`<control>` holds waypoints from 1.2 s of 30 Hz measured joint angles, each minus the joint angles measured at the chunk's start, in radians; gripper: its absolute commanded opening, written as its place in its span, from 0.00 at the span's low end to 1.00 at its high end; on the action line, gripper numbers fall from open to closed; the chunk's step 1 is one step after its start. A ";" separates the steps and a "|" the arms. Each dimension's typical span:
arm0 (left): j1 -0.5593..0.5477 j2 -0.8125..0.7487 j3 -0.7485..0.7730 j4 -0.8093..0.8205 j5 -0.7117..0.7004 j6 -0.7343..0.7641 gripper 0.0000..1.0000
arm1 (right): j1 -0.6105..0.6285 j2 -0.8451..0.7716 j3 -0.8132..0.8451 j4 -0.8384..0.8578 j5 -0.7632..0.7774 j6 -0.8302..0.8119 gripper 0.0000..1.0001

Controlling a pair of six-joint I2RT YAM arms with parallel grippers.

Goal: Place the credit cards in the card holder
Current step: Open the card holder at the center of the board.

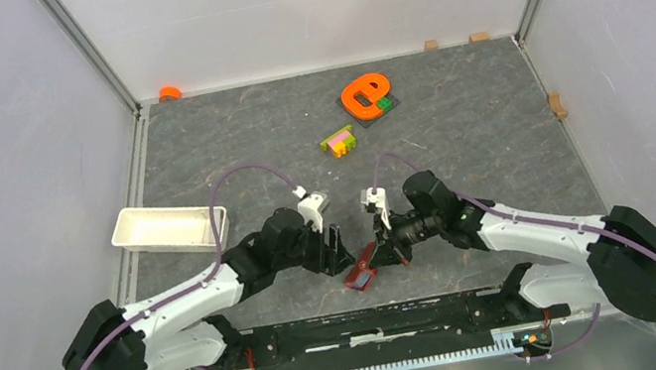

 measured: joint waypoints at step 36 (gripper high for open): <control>-0.265 -0.045 -0.139 0.163 -0.129 -0.024 0.75 | -0.021 -0.085 -0.021 -0.019 0.068 0.003 0.00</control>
